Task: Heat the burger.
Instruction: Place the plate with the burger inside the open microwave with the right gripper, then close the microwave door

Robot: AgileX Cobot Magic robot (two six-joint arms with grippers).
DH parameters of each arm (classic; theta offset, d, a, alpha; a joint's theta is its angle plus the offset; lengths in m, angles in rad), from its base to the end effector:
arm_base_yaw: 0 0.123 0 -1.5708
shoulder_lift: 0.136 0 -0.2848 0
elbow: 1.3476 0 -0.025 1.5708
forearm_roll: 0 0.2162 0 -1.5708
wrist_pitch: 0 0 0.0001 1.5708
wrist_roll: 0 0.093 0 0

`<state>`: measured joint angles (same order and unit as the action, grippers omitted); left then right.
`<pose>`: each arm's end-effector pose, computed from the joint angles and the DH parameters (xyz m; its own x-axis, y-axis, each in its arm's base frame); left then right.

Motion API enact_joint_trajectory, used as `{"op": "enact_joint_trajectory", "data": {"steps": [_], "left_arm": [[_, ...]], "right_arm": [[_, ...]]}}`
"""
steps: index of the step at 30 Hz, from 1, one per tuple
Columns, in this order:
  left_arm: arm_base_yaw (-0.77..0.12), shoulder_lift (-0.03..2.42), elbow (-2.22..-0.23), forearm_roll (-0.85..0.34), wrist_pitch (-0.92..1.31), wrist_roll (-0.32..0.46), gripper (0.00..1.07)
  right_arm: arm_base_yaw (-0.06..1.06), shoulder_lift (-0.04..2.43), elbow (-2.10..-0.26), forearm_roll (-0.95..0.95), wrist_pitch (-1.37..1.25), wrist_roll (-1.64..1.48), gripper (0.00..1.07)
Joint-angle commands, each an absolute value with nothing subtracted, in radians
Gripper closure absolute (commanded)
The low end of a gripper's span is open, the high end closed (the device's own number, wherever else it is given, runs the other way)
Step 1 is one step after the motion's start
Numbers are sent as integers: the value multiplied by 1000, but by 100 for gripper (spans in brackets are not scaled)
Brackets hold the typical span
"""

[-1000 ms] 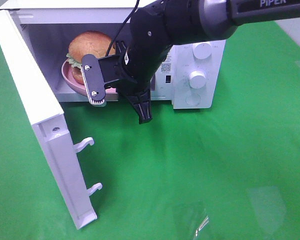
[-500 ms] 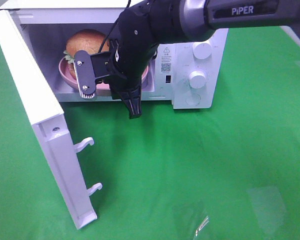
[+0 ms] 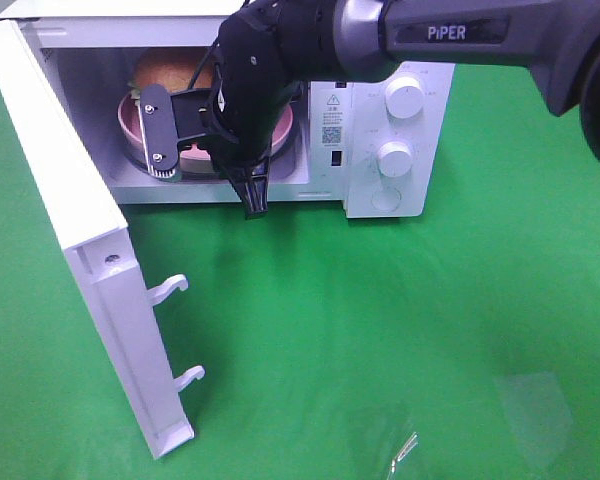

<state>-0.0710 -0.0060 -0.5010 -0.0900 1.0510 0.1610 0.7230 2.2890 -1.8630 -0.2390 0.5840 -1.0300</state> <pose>-0.0344 -0.0048 0.2608 -0.4191 0.1457 -0.8962 0.1905 0.9792 0.0701 0.3706 0.3108 0.1890 0.3642 -0.9251 -0.1078 -0.7567 -0.2265 -0.6132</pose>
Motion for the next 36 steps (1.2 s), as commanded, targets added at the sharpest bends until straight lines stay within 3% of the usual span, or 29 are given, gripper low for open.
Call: {"op": "enact_joint_trajectory", "data": {"steps": [1, 22, 27, 31, 33, 36], "left_arm": [[-72, -29, -498, -96, 1038, 158, 9], [-72, -29, -498, -96, 1038, 158, 9], [-72, -29, -498, -96, 1038, 158, 9], [-72, -29, -498, -96, 1038, 158, 9], [-72, -29, -498, -96, 1038, 158, 9], [-72, -29, -498, -96, 1038, 158, 9]], "right_arm": [[724, 2295, -1910, -261, 550, -1025, 107], [722, 2356, -1956, -280, 545, -997, 102], [721, 2356, -1956, -280, 543, -979, 94], [721, 2356, -1956, -280, 542, -973, 84], [721, 2356, -1956, -280, 542, -970, 74], [721, 2356, -1956, -280, 542, -955, 70]]}}
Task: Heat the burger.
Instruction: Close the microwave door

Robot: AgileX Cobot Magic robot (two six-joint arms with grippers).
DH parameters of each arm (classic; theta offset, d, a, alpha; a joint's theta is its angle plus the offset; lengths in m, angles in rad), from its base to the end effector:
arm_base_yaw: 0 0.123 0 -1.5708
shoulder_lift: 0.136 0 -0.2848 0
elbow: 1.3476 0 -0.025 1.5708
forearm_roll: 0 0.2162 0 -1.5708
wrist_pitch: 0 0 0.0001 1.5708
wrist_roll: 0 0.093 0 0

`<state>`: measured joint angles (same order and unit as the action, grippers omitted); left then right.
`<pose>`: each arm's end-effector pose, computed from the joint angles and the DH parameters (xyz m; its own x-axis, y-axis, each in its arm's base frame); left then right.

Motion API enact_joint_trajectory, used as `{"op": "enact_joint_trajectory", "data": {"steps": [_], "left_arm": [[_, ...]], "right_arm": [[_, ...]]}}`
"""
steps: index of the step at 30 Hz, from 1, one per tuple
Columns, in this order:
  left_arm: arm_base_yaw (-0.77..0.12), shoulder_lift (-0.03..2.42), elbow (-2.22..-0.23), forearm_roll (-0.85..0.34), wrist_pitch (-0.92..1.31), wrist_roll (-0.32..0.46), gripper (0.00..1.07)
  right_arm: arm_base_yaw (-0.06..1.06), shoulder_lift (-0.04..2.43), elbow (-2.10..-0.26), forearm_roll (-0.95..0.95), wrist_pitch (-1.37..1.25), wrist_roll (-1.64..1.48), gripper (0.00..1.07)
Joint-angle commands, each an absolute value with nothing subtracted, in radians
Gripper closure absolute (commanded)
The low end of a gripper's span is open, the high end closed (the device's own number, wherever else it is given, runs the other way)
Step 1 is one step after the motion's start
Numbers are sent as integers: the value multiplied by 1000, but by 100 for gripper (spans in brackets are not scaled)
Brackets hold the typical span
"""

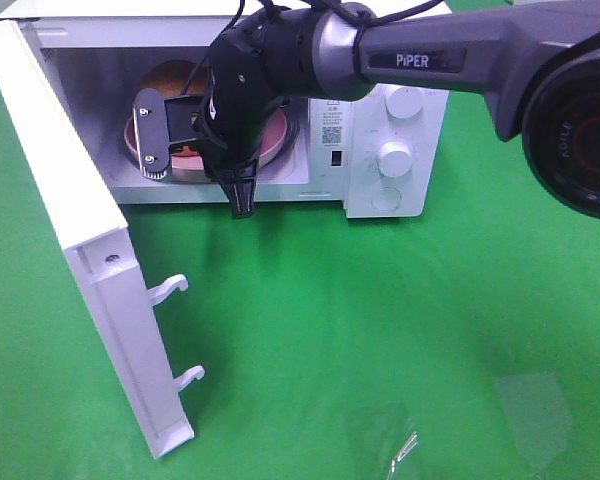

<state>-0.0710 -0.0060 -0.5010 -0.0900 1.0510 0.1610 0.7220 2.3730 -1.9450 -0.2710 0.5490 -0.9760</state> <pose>-0.0344 -0.0048 0.2608 -0.4191 0.1457 -0.8962 0.1905 0.9792 0.0701 0.3845 0.3213 0.1720 0.3452 -0.9298 -0.1274 -0.7459 -0.1895 -0.6385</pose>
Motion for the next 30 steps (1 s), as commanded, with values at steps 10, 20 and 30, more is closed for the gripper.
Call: {"op": "enact_joint_trajectory", "data": {"steps": [10, 20, 30], "left_arm": [[-72, -29, -498, -96, 1038, 158, 9], [-72, -29, -498, -96, 1038, 158, 9], [-72, -29, -498, -96, 1038, 158, 9]], "right_arm": [[722, 2352, -1956, -279, 556, -922, 68], [722, 2314, -1950, -278, 556, -895, 64], [723, 2245, -1837, -276, 544, -895, 43]]}}
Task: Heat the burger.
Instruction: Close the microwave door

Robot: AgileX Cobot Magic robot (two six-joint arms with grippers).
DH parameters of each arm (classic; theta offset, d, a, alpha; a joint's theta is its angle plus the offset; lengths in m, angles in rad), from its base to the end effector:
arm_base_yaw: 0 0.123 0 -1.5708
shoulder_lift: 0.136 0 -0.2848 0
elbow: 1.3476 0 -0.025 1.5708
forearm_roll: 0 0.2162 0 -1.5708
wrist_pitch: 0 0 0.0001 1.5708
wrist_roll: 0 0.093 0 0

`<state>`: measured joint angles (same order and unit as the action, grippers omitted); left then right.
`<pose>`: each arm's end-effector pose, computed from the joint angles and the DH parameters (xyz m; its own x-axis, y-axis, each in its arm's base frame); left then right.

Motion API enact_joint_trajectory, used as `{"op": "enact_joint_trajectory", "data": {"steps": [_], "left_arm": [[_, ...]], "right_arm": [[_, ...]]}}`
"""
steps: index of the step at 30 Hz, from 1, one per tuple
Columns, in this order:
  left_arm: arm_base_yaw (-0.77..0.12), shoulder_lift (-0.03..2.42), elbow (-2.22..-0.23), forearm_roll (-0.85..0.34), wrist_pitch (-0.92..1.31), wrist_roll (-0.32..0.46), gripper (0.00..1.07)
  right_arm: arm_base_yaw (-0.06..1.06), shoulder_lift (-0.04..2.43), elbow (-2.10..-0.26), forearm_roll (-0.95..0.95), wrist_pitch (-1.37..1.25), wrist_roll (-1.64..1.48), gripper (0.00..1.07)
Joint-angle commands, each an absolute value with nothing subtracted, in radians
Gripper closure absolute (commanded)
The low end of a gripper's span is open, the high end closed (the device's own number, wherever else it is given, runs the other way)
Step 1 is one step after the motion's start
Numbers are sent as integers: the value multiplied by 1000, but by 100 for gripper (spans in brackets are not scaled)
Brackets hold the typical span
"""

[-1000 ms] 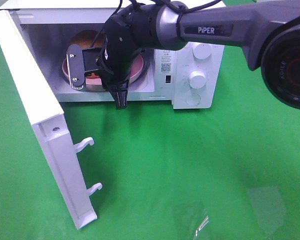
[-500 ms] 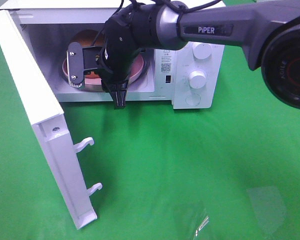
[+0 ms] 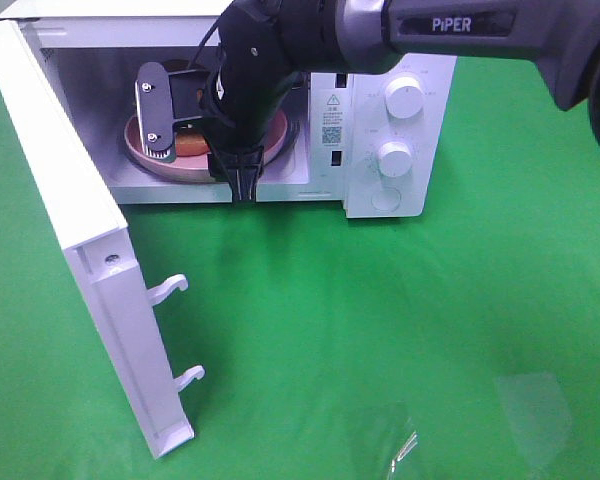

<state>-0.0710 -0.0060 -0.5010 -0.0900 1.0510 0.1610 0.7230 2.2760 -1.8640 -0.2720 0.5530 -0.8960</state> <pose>-0.0344 -0.0048 0.2608 -0.4191 0.1457 -0.8962 0.1905 0.9792 0.0701 0.3724 0.3111 0.1976 0.2866 -0.9406 -0.1818 -0.7648 -0.1104 -0.6347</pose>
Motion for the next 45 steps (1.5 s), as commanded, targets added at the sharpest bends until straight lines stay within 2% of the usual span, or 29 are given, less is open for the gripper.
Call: {"op": "enact_joint_trajectory", "data": {"steps": [1, 4, 31, 45], "left_arm": [[-72, -29, -498, -96, 1038, 158, 9], [-72, -29, -498, -96, 1038, 158, 9], [-72, -29, -498, -96, 1038, 158, 9], [-72, -29, -498, -96, 1038, 158, 9]], "right_arm": [[723, 2245, -1837, -276, 544, -895, 43], [723, 2212, -1794, -276, 542, -895, 39], [724, 1973, -1429, -238, 440, -895, 38], [724, 1801, -1214, -216, 414, -793, 38]]}}
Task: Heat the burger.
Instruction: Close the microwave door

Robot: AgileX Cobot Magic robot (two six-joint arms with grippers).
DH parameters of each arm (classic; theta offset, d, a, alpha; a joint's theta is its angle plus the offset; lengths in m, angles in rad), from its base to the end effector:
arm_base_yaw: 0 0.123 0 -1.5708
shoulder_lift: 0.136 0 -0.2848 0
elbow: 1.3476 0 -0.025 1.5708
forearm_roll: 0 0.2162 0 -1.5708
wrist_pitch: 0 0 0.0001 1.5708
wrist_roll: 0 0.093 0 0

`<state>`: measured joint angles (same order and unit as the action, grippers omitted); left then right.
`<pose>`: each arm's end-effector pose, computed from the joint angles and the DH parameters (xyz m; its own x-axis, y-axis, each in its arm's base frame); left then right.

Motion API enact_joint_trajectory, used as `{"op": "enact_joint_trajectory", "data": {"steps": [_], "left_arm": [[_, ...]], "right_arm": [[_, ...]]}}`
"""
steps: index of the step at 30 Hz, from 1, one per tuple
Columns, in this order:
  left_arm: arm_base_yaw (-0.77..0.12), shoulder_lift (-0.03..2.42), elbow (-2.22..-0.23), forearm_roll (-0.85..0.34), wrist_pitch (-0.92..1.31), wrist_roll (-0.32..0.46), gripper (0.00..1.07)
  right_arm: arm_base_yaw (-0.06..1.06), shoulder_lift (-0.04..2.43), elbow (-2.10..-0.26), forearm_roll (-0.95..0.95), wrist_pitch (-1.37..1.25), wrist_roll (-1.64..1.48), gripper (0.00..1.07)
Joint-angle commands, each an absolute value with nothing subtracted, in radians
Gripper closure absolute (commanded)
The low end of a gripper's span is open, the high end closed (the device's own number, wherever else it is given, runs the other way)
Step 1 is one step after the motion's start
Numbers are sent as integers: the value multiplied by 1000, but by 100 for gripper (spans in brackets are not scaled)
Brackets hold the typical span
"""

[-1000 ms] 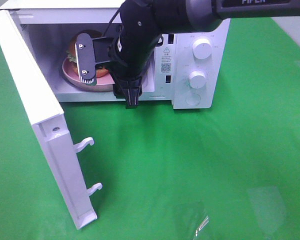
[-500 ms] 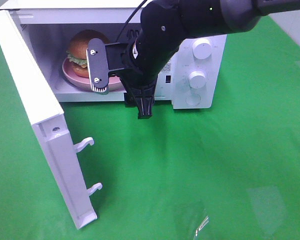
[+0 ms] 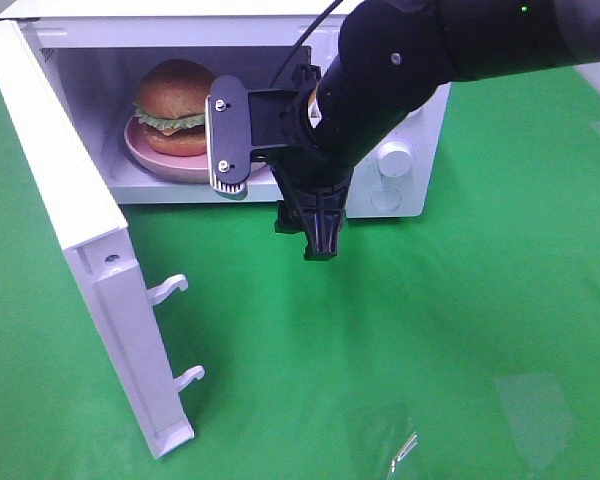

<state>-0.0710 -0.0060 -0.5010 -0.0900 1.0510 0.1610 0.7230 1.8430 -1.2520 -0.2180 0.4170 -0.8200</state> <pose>-0.0344 -0.0048 0.2608 -0.4191 0.1457 -0.8962 0.1905 0.9792 0.0701 0.2837 0.2394 0.2286 0.2169 -0.9405 -0.2614 -0.8292 -0.0362 -0.5578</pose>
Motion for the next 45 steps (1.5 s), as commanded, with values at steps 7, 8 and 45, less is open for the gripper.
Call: {"op": "enact_joint_trajectory", "data": {"steps": [7, 8, 45], "left_arm": [[-72, -29, -498, -96, 1038, 158, 9], [-72, -29, -498, -96, 1038, 158, 9], [-72, -29, -498, -96, 1038, 158, 9]], "right_arm": [[724, 1707, -1130, -216, 415, -688, 38], [724, 1707, -1130, -216, 415, -688, 38], [540, 1313, -979, -142, 867, 44, 38]]}}
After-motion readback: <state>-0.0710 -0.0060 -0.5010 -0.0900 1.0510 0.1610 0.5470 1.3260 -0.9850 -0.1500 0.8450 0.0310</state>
